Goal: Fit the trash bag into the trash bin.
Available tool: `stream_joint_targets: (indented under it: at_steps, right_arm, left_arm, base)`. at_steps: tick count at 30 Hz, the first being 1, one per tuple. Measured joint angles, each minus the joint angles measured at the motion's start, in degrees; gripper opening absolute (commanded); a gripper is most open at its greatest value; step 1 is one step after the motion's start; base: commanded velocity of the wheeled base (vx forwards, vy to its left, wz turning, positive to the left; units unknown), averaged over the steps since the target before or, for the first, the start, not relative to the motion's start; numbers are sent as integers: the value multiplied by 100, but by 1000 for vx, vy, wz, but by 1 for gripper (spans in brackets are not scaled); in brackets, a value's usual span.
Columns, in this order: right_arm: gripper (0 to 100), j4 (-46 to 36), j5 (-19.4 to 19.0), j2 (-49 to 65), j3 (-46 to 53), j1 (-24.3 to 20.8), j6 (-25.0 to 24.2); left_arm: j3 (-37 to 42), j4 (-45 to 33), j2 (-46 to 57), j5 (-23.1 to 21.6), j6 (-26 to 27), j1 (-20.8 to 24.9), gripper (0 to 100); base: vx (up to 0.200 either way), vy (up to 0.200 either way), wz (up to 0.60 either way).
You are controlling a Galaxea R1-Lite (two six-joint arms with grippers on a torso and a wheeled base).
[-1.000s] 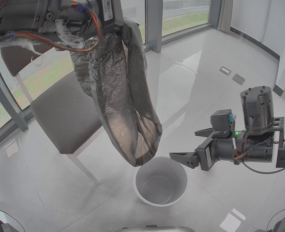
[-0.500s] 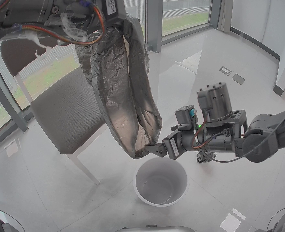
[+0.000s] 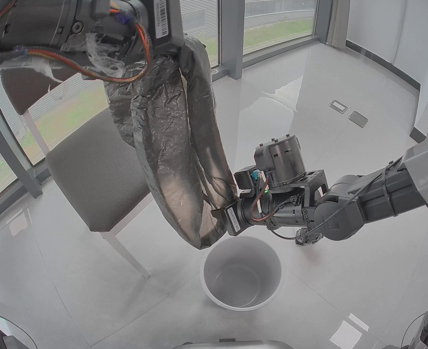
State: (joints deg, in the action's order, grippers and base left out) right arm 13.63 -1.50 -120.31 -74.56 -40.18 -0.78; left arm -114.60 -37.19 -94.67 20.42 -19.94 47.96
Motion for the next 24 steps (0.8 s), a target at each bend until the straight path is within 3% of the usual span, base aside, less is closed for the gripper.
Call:
stream_joint_targets:
  at_steps: [7,15,24]
  right_arm:
    - [0,-6,5,-37,212,27,16]
    - [0,9,-2,460,1117,145,56]
    - [0,174,118,1356,2870,444,65]
  left_arm:
    - [0,35,-98,-4,-6,-152,0]
    - [0,-51,-221,-61,-85,-347,0]
    - [356,-466,-527,-624,-123,-522,0]
  base:
    - [0,0,0]
    - [0,0,0]
    - [0,0,0]
